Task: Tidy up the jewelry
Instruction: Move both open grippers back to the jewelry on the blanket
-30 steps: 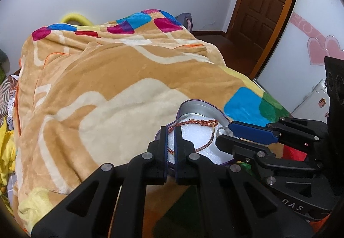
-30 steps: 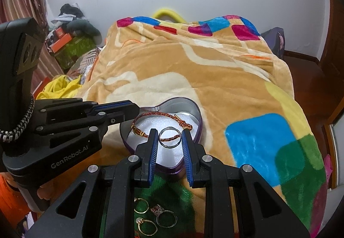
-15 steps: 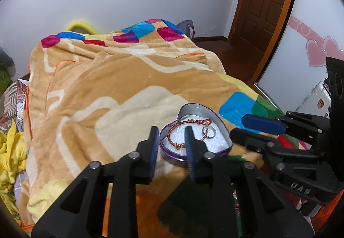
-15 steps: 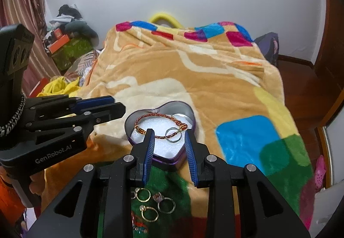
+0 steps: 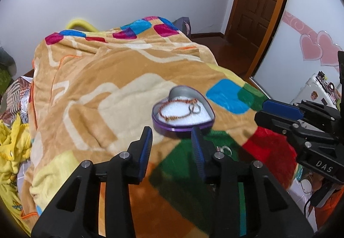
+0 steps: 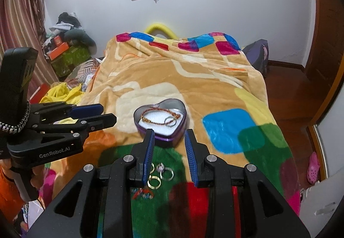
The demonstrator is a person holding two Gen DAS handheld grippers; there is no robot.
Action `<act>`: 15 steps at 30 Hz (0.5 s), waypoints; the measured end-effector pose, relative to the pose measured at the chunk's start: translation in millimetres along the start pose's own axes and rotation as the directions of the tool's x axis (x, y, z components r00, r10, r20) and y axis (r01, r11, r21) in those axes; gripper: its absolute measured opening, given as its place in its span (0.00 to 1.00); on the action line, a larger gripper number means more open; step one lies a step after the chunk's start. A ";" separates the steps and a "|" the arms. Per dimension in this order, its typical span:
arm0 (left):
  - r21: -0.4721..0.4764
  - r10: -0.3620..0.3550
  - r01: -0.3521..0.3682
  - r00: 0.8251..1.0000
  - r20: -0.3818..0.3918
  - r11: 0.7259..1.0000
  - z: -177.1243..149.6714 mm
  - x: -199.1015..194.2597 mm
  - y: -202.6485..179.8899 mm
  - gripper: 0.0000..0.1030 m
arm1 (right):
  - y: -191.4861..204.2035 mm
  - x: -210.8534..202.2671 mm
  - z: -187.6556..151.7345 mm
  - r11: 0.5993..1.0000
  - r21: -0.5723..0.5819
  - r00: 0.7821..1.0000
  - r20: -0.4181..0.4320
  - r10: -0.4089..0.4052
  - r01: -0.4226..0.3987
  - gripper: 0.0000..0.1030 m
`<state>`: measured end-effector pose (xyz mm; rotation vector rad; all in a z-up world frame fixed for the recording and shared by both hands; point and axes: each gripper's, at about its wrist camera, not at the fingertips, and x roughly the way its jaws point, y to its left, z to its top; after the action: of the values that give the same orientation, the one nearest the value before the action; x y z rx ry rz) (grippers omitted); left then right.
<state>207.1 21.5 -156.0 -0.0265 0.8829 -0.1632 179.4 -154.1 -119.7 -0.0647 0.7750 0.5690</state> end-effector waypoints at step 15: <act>0.021 -0.066 0.070 0.988 -0.140 0.997 -50.4 25.4 -27.1 0.36 | -9.8 -0.6 -43.1 0.999 0.044 0.997 -0.072 -0.028 0.031 0.25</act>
<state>180.5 -6.9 -205.1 -0.0218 1.0201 -0.2424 156.2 -174.0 -151.7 -0.0553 0.8543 0.5233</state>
